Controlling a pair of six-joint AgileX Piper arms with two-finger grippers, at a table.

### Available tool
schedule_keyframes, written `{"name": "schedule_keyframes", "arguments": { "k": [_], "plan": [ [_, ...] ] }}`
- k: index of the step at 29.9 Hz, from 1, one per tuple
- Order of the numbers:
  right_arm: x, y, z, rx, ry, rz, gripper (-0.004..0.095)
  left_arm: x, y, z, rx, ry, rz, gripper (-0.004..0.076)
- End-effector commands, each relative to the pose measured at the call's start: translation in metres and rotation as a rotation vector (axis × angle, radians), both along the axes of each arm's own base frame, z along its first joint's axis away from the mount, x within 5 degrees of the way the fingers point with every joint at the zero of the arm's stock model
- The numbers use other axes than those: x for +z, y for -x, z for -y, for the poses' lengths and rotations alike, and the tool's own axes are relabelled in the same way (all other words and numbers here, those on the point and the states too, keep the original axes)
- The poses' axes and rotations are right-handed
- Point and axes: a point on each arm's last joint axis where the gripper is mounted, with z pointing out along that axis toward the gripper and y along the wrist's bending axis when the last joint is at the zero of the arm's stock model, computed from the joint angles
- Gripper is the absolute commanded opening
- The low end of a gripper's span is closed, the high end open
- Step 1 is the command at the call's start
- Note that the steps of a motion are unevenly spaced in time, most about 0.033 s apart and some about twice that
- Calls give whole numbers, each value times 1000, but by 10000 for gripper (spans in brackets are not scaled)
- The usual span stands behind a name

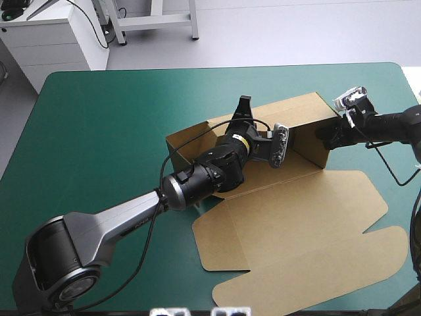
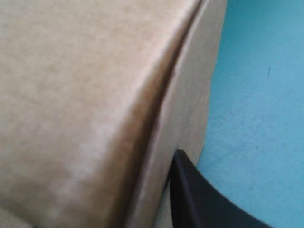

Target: Fold the box

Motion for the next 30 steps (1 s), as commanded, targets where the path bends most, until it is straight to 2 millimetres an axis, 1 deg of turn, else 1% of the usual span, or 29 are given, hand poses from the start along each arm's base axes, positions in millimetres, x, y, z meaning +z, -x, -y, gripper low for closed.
{"name": "schedule_keyframes", "arguments": {
  "k": [1, 9, 11, 12, 14, 16, 18, 19, 20, 21, 23, 26, 28, 30],
  "plan": [
    [23, 4, -8, -6, -121, 27, 5, 24, 7, -2, -29, 75, 24, -8],
    [22, 5, -7, -54, -142, -29, 3, 25, 8, -1, -33, 98, 22, -7],
    [20, 5, -8, -63, -128, -44, 3, 25, 8, -1, -14, 129, 6, 11],
    [19, 4, -8, -69, -112, -52, 3, 25, 8, -1, -10, 136, 2, 38],
    [17, 3, -13, -80, -84, -70, 3, 25, 8, -1, -2, 153, -2, 133],
    [14, 2, -20, -83, -51, -78, 3, 25, 8, 0, 4, 178, -11, 268],
    [13, -1, -27, -97, -31, -76, 3, 26, 8, 1, 13, 223, -25, 445],
    [14, -2, -30, -112, -29, -72, 3, 26, 8, 2, 17, 246, -36, 505],
    [14, -3, -31, -127, -30, -68, 3, 27, 9, 3, 21, 273, -46, 561],
    [14, -4, -34, -136, -34, -66, 3, 27, 9, 4, 23, 302, -56, 584],
    [14, -6, -35, -158, -43, -68, 3, 29, 10, 6, 39, 380, -86, 570],
    [13, -6, -35, -183, -37, -77, 2, 32, 16, 10, 36, 440, -111, 503],
    [12, -7, -33, -204, -23, -86, 2, 36, 26, 14, 10, 449, -110, 462],
    [11, -6, -32, -219, -7, -98, 2, 42, 38, 18, -23, 457, -109, 445]
  ]
}}
